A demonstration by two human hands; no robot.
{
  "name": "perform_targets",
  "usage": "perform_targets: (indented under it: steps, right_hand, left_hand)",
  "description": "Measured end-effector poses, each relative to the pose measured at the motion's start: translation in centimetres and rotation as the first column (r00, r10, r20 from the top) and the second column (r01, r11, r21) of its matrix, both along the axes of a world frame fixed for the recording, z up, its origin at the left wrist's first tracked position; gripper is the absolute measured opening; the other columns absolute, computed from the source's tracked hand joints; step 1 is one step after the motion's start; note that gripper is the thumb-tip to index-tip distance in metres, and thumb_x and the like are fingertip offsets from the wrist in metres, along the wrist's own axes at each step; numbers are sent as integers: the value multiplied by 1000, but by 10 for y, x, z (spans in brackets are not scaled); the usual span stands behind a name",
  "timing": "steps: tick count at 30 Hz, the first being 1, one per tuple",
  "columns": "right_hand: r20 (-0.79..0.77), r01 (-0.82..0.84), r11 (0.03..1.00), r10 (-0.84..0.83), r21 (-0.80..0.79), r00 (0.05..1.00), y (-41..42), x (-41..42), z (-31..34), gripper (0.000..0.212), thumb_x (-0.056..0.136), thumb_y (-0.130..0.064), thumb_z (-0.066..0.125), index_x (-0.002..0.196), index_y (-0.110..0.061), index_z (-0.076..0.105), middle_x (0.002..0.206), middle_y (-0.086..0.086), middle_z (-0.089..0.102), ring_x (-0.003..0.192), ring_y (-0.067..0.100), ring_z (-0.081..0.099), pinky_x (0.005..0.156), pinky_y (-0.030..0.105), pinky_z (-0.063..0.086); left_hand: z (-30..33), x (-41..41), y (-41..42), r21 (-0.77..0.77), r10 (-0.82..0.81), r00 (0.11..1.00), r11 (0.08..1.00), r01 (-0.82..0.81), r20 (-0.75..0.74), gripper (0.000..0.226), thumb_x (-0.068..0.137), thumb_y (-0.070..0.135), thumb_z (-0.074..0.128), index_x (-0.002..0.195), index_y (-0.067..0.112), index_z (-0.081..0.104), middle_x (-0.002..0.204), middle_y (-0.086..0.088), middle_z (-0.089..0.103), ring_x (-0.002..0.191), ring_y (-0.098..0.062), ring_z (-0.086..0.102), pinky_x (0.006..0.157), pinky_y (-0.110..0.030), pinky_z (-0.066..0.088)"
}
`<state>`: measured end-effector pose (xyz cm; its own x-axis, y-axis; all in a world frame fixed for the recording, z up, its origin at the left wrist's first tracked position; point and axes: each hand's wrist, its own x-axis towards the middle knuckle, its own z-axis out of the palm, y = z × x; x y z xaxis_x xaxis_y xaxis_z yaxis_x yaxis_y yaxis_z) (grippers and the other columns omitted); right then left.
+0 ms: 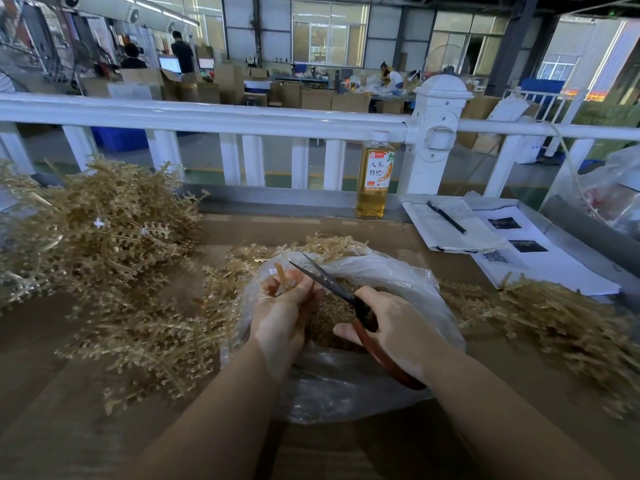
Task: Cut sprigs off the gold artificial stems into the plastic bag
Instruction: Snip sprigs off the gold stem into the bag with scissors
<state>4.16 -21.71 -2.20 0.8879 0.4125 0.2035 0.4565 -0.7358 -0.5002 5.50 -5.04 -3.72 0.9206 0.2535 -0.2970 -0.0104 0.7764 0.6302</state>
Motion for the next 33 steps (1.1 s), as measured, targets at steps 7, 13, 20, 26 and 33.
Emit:
perform_targets:
  steps: [7,13,20,26,33]
  right_hand:
    - [26,-2,1000,3,-26,1000,2,0,-2,41,82,-64,56,98,-26,55,82,-10,59,75,6,56,67,22,46]
    - [77,12,999,-9,-38,997,4,-1,-4,40,85,-63,54,102,-27,55,83,-11,59,75,5,57,65,19,45]
    - [82,9,999,-5,-43,997,11,-1,-3,38,86,-63,52,86,-27,43,79,-6,52,76,9,50,63,23,35]
    - [98,12,997,-4,-71,995,12,-1,-2,34,88,-59,51,90,-26,45,76,-9,55,70,6,53,58,14,35]
    - [111,17,998,-10,-62,994,10,0,-4,38,88,-59,51,93,-22,51,75,-5,60,69,10,57,64,23,44]
  left_hand:
    - [-1,3,3,-2,-60,998,998,59,-34,51,83,-9,60,131,-4,47,89,-11,65,69,-18,66,54,-22,56]
    - [-4,7,7,8,-129,990,992,129,-55,43,84,-8,59,126,-5,50,86,-11,63,72,-19,65,54,-23,57]
    - [-6,6,10,60,-198,979,978,202,-54,25,80,-9,60,104,-1,58,75,-10,66,59,-16,69,54,-23,55]
    - [-4,4,11,76,-244,967,966,249,-72,18,79,-7,62,96,-1,62,75,-11,68,66,-19,69,55,-23,56]
    - [-3,3,12,73,-257,963,962,263,-78,42,70,-4,66,111,-3,59,77,-12,68,66,-19,71,54,-22,55]
